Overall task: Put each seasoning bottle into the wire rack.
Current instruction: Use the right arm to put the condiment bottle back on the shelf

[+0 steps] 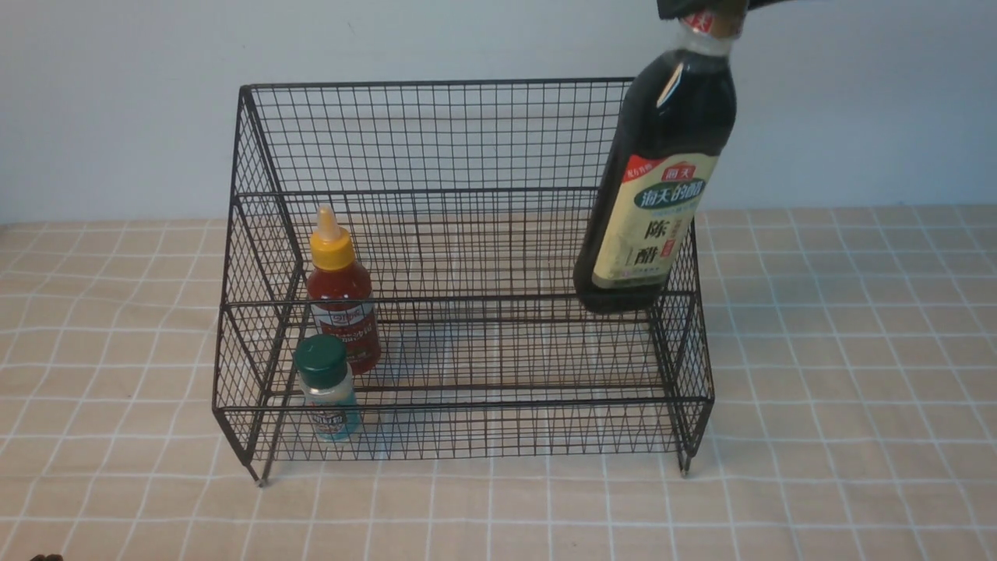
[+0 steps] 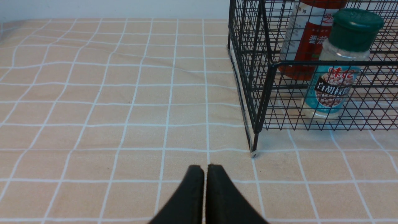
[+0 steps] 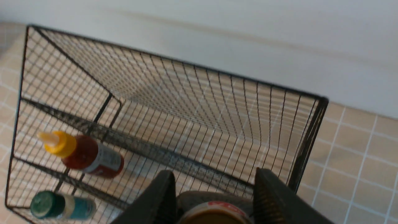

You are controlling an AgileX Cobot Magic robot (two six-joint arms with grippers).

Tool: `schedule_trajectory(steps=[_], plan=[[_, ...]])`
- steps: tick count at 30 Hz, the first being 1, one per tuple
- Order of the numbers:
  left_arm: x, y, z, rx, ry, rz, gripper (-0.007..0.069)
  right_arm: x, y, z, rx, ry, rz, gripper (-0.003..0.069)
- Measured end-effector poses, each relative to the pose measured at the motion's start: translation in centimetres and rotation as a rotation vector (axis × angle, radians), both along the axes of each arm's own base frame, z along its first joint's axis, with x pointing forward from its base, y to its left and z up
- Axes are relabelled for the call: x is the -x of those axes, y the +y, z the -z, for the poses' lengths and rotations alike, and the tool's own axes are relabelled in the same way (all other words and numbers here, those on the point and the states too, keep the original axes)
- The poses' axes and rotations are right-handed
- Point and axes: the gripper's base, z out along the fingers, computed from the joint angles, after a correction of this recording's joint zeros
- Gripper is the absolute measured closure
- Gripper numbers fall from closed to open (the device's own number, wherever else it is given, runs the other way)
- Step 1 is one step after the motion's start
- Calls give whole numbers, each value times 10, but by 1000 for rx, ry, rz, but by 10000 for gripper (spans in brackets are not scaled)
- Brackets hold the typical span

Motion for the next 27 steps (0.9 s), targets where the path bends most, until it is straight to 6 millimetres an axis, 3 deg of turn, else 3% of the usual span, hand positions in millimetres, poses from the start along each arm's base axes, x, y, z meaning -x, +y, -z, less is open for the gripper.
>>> schedule_trajectory(steps=[9,15,27], plan=[[0,0,0,0,0,0,631,3,8,10,44,67,-35,358],[0,0,0,0,0,0,631,-1,29,29,120,98,-71,363],[0,0,0,0,0,0,631,-17,47,54,146,122,-27,366]])
